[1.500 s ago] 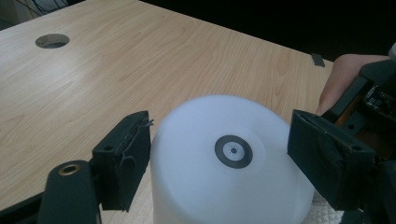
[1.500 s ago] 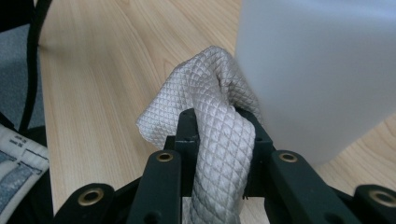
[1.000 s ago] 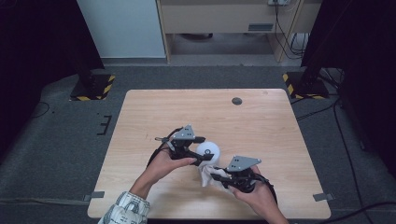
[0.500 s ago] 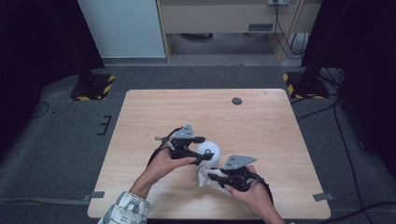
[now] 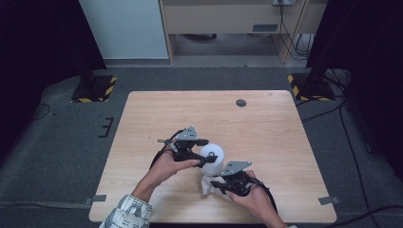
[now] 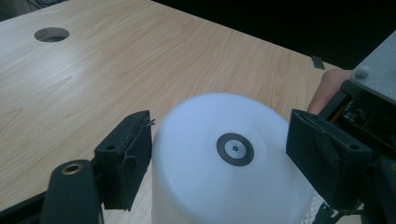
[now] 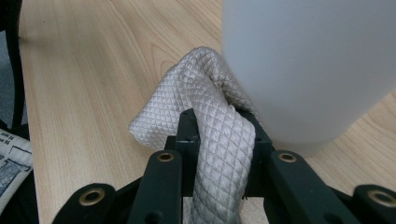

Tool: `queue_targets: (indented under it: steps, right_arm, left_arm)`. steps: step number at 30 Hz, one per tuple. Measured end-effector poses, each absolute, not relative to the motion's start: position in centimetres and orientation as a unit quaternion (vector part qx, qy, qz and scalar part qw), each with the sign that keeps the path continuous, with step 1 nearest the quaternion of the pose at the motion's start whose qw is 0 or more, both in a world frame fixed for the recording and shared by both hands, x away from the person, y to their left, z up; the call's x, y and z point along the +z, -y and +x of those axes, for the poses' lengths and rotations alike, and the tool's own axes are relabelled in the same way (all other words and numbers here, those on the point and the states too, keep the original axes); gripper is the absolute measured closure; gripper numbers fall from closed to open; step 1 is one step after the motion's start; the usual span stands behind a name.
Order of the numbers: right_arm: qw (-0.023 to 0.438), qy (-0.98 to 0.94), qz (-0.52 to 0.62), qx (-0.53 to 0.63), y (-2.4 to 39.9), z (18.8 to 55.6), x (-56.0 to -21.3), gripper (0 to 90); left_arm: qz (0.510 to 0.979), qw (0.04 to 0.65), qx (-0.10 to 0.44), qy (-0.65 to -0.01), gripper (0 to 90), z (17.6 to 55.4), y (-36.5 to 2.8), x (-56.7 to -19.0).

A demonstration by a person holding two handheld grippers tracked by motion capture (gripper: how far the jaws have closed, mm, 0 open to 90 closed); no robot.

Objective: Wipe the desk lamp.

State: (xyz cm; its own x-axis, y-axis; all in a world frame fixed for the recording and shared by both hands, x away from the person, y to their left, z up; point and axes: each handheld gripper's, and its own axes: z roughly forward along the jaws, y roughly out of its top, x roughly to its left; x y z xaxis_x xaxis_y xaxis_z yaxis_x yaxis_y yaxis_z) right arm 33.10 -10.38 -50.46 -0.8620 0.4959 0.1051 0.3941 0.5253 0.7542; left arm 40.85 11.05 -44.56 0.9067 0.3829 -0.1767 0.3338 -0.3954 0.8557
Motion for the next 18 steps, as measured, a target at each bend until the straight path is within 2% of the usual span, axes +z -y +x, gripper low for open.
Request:
queue_targets:
  steps: [8,18]
  right_arm:
    - [0.070,-0.841,0.248,0.475,10.6,32.7,-48.0,73.9]
    - [0.070,-0.878,0.261,0.395,10.0,33.0,-50.9,73.9]
  left_arm:
    - [0.835,0.505,0.026,-0.216,22.2,40.8,-11.0,-44.5]
    - [0.834,0.506,0.024,-0.217,22.2,40.9,-11.0,-44.6]
